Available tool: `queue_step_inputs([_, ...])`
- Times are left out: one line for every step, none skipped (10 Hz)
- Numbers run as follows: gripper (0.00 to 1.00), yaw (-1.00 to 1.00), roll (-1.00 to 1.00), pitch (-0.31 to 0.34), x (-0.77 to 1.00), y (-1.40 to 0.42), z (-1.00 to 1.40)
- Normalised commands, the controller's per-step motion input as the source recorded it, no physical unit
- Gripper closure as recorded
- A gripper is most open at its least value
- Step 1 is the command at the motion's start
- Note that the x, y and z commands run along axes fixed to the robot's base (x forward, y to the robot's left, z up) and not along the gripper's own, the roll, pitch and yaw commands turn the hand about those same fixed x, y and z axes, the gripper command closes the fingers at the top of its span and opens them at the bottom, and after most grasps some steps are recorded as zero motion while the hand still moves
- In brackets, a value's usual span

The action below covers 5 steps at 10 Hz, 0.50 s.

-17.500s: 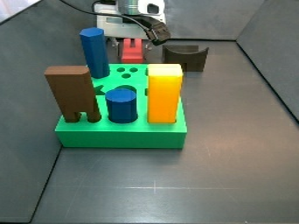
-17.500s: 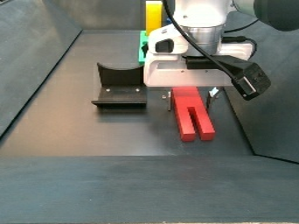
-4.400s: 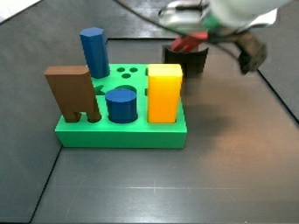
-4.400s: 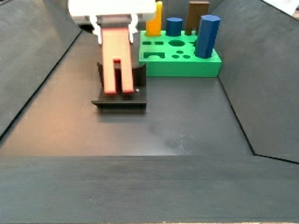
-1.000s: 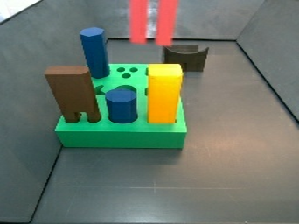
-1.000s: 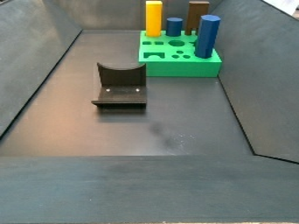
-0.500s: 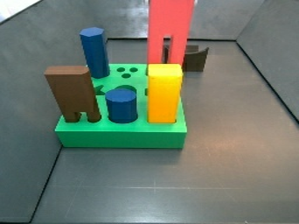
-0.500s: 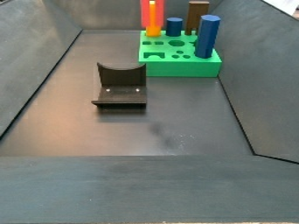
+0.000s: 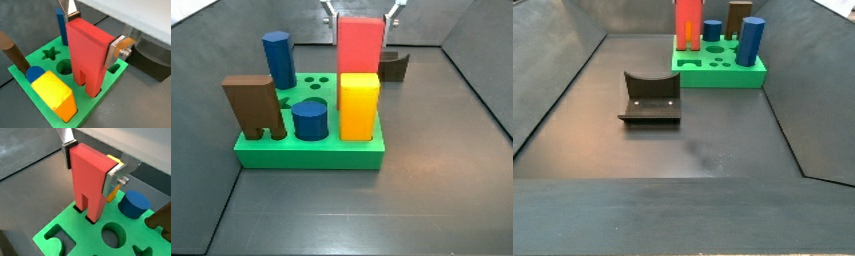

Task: Pick up the double-square object. Move up. Rotate the double-square object. Place the double-square object on the fixture. Regrasp the double-square object. Move to above the board. Insert the double-square object.
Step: Insert the double-square object.

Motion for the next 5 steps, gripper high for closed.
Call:
queue_step_inputs([1.0,0.33,-0.06,-0.047,0.0,0.14,-0.13])
queue_step_inputs([1.0,0.42,-0.01,-0.134,-0.13,0.08,-0.17])
queue_step_inputs([1.0,0.38,-0.01,-0.18,-0.27,0.02,-0.19])
queue_step_inputs([1.0,0.31,0.0,-0.157,-0.3,0.03,-0.14])
queue_step_inputs([1.0,0.26,-0.02,-0.131,-0.31,0.08,0.0])
